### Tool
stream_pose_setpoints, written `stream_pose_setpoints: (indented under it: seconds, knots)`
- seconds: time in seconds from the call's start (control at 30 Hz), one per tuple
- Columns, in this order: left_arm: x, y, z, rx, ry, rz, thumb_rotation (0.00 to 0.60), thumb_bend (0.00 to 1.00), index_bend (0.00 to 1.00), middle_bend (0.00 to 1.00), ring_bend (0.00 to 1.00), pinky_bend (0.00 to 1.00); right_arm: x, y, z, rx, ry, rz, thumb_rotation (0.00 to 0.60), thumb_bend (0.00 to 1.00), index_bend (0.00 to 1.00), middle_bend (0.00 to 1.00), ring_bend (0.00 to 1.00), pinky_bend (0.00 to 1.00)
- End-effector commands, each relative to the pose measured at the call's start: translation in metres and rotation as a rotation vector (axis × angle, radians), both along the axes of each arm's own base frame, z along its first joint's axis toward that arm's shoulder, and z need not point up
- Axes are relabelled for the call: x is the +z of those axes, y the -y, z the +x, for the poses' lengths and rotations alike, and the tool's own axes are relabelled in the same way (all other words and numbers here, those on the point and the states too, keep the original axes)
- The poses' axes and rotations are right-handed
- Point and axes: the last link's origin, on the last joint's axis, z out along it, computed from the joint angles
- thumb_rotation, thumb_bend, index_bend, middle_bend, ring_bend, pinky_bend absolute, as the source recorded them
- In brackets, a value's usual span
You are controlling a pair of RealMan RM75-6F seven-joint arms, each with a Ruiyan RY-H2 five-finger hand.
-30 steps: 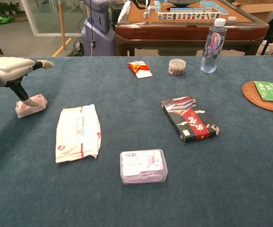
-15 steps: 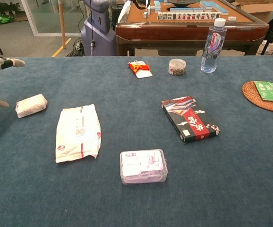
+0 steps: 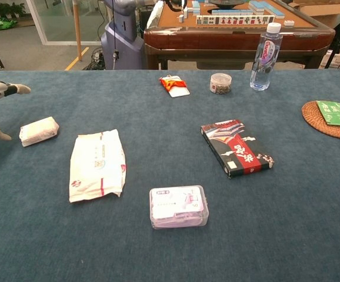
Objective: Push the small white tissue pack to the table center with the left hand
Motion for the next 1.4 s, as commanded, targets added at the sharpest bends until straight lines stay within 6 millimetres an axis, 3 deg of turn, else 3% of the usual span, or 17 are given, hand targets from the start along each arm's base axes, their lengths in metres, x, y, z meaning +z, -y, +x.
stream_pose_setpoints:
  seconds: [0.03, 0.67, 1.4]
  knots:
    - [-0.004, -0.003, 0.001, 0.002, -0.006, -0.008, 0.600, 0.04, 0.04, 0.00, 0.00, 0.18, 0.001, 0.001, -0.001, -0.002, 0.001, -0.001, 0.600, 0.06, 0.24, 0.31, 0.26, 0.27]
    - [-0.018, -0.017, 0.022, -0.035, -0.011, -0.022, 0.600, 0.04, 0.04, 0.00, 0.00, 0.17, 0.001, 0.002, -0.003, -0.013, -0.001, -0.001, 0.600, 0.06, 0.24, 0.31, 0.26, 0.27]
    - [-0.045, -0.037, 0.062, -0.129, -0.047, -0.037, 0.600, 0.04, 0.04, 0.00, 0.00, 0.16, 0.009, 0.000, -0.004, -0.015, 0.018, -0.023, 0.600, 0.06, 0.24, 0.31, 0.26, 0.27]
